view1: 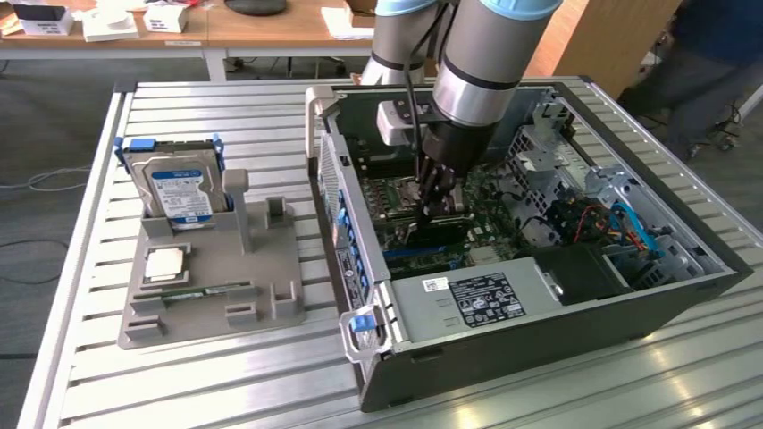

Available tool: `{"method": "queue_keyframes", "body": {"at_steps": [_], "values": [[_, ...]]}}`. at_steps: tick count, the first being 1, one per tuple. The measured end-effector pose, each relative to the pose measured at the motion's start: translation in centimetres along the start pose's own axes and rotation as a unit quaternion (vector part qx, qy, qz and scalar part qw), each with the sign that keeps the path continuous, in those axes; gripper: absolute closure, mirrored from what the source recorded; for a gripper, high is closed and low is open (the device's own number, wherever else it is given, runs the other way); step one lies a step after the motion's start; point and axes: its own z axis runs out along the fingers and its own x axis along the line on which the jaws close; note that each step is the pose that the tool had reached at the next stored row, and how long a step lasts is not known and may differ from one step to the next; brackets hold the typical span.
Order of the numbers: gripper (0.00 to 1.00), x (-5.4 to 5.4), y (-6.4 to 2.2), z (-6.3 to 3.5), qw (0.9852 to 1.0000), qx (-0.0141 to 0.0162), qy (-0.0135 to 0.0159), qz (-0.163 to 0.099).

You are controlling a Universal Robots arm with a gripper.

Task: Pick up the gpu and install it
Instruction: 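Press down on the gpu until it lock into place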

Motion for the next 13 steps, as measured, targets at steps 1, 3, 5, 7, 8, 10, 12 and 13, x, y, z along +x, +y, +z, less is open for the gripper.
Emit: {"method": "queue_keyframes", "body": {"at_steps": [1, 3, 5, 7, 8, 10, 12, 13], "values": [[0.89, 0.00, 0.00, 0.00, 1.0000, 0.0000, 0.0000, 0.000], [0.89, 0.00, 0.00, 0.00, 1.0000, 0.0000, 0.0000, 0.000], [0.89, 0.00, 0.00, 0.00, 1.0000, 0.0000, 0.0001, 0.000], [0.89, 0.00, 0.00, 0.00, 1.0000, -0.0001, 0.0002, 0.000], [0.89, 0.00, 0.00, 0.00, 1.0000, -0.0001, 0.0002, 0.000], [0.89, 0.00, 0.00, 0.01, 1.0000, -0.0001, 0.0001, 0.000], [0.89, 0.00, 0.00, 0.02, 1.0000, 0.0000, 0.0001, 0.000], [0.89, 0.00, 0.00, 0.03, 1.0000, 0.0000, 0.0000, 0.000]]}}
